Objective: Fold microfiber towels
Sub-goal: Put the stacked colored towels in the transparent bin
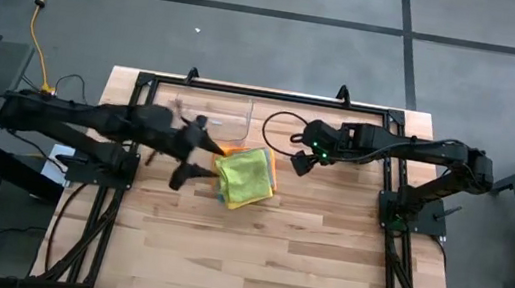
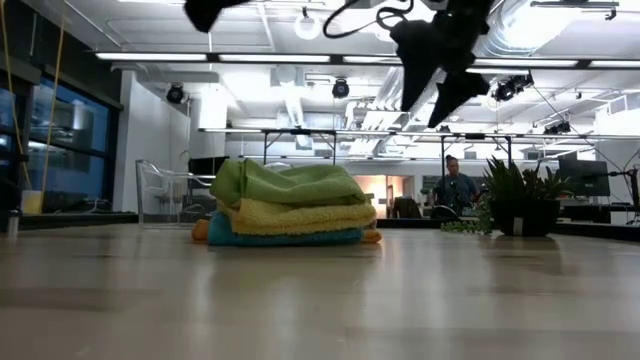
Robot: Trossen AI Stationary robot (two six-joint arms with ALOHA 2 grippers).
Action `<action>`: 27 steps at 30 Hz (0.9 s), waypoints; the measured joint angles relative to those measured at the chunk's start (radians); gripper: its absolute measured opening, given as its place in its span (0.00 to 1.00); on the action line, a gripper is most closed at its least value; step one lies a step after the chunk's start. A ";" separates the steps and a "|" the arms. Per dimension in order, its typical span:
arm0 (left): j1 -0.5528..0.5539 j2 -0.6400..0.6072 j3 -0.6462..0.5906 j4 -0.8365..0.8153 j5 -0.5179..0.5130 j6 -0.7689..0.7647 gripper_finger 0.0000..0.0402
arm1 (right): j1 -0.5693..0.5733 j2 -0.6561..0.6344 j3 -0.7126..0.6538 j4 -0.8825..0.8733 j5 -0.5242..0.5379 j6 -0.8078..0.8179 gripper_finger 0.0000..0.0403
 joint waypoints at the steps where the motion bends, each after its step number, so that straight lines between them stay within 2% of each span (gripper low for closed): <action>1: 0.002 -0.047 -0.044 0.066 -0.001 -0.041 0.70 | 0.000 0.000 0.000 -0.017 -0.003 -0.012 0.76; 5: -0.002 -0.209 -0.263 0.364 -0.021 -0.208 0.70 | 0.000 0.000 -0.001 -0.088 -0.008 -0.045 0.76; 7: -0.011 -0.277 -0.358 0.455 -0.058 -0.276 0.70 | 0.000 -0.008 -0.022 -0.081 -0.012 -0.061 0.76; 12: -0.078 -0.378 -0.471 0.468 -0.244 -0.303 0.70 | 0.000 -0.102 -0.215 0.039 -0.078 -0.043 0.76; 15: -0.106 -0.397 -0.478 0.469 -0.310 -0.207 0.70 | 0.000 -0.185 -0.348 0.204 -0.149 -0.001 0.76; 19: -0.109 -0.397 -0.477 0.483 -0.340 -0.089 0.70 | 0.001 -0.268 -0.489 0.509 -0.212 0.055 0.76; 23: -0.093 -0.397 -0.477 0.498 -0.371 -0.099 0.70 | 0.001 -0.300 -0.579 0.817 -0.222 0.078 0.76; 27: -0.081 -0.397 -0.477 0.502 -0.373 -0.104 0.70 | 0.001 -0.301 -0.603 0.980 -0.206 0.091 0.76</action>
